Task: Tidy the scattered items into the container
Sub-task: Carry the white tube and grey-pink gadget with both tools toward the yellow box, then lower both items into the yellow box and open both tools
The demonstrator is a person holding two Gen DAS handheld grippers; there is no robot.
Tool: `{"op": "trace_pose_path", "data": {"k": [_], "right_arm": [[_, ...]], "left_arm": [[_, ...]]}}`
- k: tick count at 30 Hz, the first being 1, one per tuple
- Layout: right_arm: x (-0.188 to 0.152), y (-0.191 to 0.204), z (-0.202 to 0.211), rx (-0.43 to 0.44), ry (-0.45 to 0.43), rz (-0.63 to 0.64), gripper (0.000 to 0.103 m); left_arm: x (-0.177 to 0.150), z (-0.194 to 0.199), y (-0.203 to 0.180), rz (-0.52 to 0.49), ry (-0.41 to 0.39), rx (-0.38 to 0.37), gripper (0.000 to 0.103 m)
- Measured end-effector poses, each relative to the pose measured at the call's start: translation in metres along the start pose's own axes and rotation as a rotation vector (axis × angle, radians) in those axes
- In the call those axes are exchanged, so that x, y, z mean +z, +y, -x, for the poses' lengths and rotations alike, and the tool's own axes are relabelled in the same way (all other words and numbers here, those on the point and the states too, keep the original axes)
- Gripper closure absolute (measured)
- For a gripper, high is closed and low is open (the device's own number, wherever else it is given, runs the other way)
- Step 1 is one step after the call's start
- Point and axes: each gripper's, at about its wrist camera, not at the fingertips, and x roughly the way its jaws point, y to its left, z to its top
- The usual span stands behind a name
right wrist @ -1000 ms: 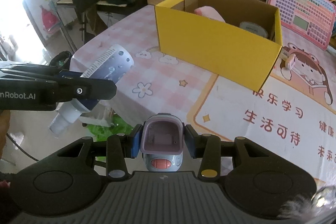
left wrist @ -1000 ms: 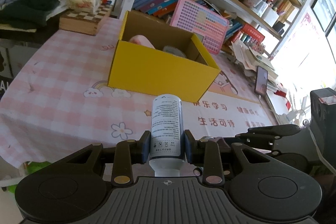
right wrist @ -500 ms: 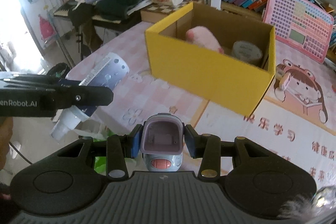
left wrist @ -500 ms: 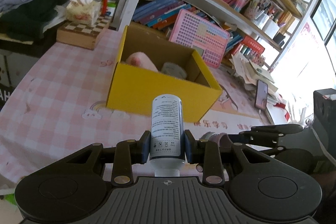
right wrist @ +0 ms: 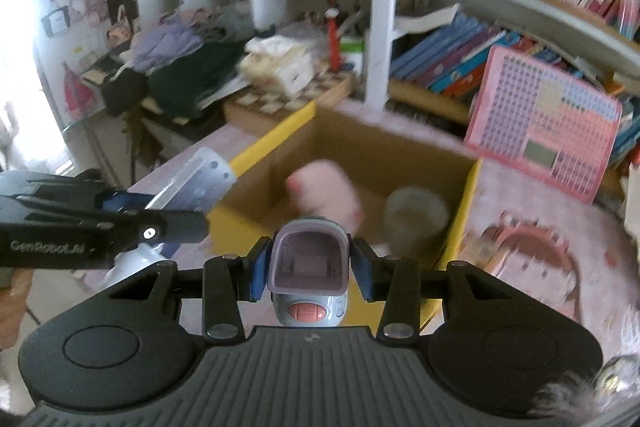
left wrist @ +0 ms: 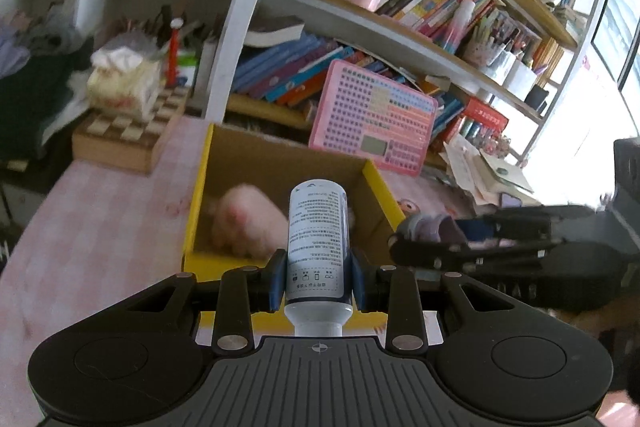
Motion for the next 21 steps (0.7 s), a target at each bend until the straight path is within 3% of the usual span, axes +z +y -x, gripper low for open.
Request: {"op": "trace_pose_path", "data": {"k": [9, 14, 21], "right_arm": [[0.059, -0.060, -0.071, -0.076, 0.002, 0.030, 0.063], [0.074, -0.081, -0.124, -0.037, 0.106, -0.022, 0.063], [0.081, -0.087, -0.186, 0.025, 0.223, -0.003, 0.063]], "left_arm": [[0.035, -0.075, -0.008, -0.203, 0.126, 0.054, 0.072], [0.037, -0.117, -0.017, -0.248, 0.230, 0.049, 0.072], [0.028, -0.158, -0.024, -0.353, 0.392, 0.043, 0.072]]}}
